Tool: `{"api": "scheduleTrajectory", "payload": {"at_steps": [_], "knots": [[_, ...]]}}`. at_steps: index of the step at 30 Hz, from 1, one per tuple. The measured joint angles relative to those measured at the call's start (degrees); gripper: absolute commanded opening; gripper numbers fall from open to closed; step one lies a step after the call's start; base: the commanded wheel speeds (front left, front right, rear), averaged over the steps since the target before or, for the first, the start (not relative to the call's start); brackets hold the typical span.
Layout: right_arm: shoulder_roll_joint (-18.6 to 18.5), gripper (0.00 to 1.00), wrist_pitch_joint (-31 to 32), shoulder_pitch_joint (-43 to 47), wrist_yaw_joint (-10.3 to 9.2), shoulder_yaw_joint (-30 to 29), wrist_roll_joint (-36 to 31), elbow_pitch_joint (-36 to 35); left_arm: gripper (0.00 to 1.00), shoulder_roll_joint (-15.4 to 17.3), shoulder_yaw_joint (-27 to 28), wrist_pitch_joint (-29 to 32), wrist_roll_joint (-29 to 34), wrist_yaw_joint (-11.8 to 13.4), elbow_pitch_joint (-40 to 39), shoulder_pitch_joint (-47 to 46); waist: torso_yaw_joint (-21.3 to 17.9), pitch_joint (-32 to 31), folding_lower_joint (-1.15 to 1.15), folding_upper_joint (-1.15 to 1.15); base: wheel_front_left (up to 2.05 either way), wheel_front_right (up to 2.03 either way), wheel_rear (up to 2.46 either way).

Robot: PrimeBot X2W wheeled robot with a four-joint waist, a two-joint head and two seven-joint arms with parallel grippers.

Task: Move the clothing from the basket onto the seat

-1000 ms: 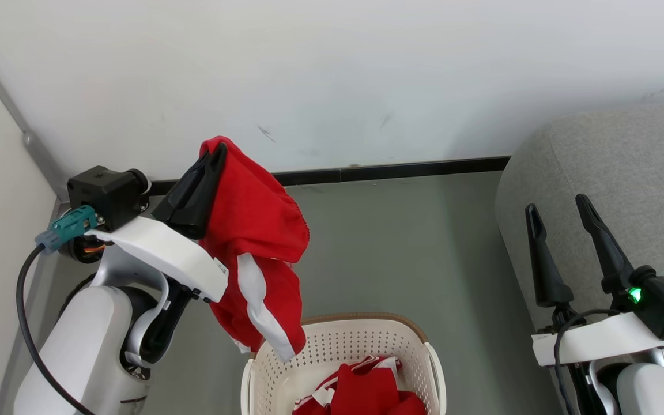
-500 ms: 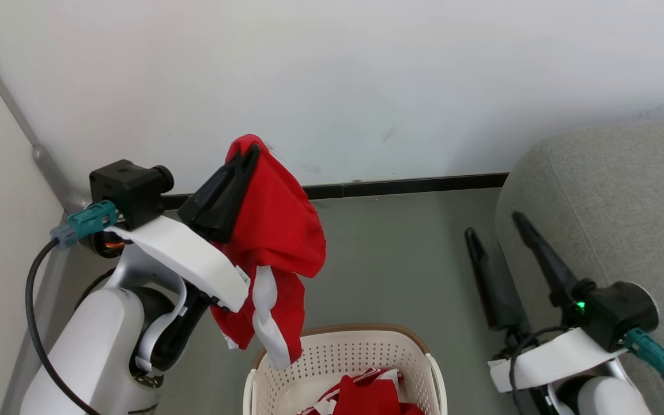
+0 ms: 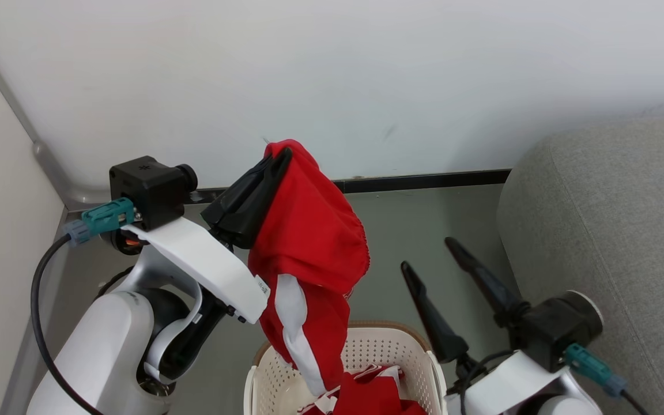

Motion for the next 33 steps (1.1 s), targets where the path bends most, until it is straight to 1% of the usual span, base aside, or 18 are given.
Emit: {"api": "scheduleTrajectory", "payload": {"at_steps": [8, 18, 21, 28, 33], "knots": [[-0.2, 1.00, 3.1, 0.1, 0.01, 5.7, -1.6, -1.2, 0.00, 0.4, -0.5, 2.2, -0.9, -0.2, -2.8, -0.2, 0.0, 0.7, 0.00, 0.00, 0.00, 0.00, 0.00], [-0.3, 1.00, 4.8, -0.2, 0.01, 6.8, -3.0, -3.0, 0.00, 0.3, -1.6, 4.5, -1.9, -0.5, -5.4, -1.4, -0.1, 2.0, 0.00, 0.00, 0.00, 0.00, 0.00], [-0.3, 1.00, 4.9, -0.5, 0.01, 7.2, -3.2, -3.4, 0.00, 0.1, -1.8, 5.0, -2.3, -0.5, -6.1, -1.4, 0.0, 2.4, 0.00, 0.00, 0.00, 0.00, 0.00], [-0.4, 1.00, 4.9, -1.8, 0.01, 7.6, -6.2, -4.6, 0.00, -0.4, -2.5, 6.1, -3.4, -0.5, -6.9, -1.5, 0.0, 3.0, 0.00, 0.00, 0.00, 0.00, 0.00], [-0.4, 1.00, 4.9, -1.9, 0.01, 7.9, -6.6, -4.8, 0.00, -0.6, -3.3, 7.0, -4.5, -0.6, -7.4, -1.5, 0.0, 3.0, 0.00, 0.00, 0.00, 0.00, 0.00]]}}
